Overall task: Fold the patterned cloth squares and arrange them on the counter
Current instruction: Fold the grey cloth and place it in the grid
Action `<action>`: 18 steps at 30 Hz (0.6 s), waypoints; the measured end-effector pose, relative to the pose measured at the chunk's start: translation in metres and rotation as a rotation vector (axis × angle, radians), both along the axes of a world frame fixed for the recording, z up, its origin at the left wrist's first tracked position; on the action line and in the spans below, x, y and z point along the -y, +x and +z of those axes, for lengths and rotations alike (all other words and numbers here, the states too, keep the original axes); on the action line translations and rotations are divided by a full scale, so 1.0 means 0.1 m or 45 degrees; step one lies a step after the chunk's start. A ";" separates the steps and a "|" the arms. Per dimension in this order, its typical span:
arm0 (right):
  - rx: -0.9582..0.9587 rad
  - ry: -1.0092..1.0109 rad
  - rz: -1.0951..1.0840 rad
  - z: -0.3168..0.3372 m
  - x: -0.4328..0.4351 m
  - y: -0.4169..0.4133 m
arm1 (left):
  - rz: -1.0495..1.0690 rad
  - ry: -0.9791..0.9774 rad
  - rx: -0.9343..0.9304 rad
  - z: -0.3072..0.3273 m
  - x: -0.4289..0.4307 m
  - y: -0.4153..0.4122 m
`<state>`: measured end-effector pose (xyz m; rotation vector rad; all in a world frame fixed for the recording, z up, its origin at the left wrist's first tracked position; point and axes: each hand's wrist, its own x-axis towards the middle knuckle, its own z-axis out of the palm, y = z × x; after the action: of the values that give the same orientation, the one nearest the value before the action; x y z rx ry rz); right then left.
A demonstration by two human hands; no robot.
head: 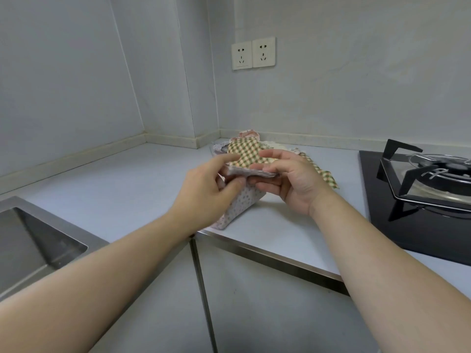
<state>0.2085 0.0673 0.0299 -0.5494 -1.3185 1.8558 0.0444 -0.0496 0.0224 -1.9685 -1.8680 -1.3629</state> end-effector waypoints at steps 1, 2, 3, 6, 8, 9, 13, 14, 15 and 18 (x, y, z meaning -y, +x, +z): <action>0.000 -0.008 0.004 0.00 0.00 0.00 | 0.045 -0.047 0.061 0.06 -0.01 -0.02; 0.011 -0.010 0.003 -0.01 -0.01 0.00 | 0.056 -0.123 0.156 0.12 -0.01 -0.06; 0.047 0.011 -0.005 -0.02 -0.02 0.00 | 0.052 -0.208 0.257 0.18 0.00 -0.10; 0.323 0.202 -0.033 -0.11 -0.08 -0.03 | 0.055 -0.388 0.343 0.31 0.02 -0.26; 0.564 0.383 -0.053 -0.17 -0.06 -0.08 | 0.069 -0.497 0.290 0.35 0.04 -0.36; 0.674 0.493 -0.057 -0.20 -0.04 -0.10 | 0.075 -0.562 0.297 0.35 0.04 -0.40; 0.903 0.873 -0.057 -0.28 0.02 -0.15 | 0.154 -0.655 0.359 0.31 0.02 -0.56; 0.906 0.898 -0.073 -0.28 0.01 -0.15 | 0.168 -0.667 0.368 0.29 0.01 -0.60; 0.914 0.907 -0.084 -0.29 -0.01 -0.15 | 0.181 -0.690 0.374 0.27 0.01 -0.64; 0.968 0.955 -0.079 -0.31 -0.04 -0.16 | 0.245 -0.754 0.376 0.18 0.01 -0.72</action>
<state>0.1922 0.0711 -0.0009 -0.8908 -2.2962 0.9627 -0.0281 -0.0507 0.0408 -1.7937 -2.7781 -1.1889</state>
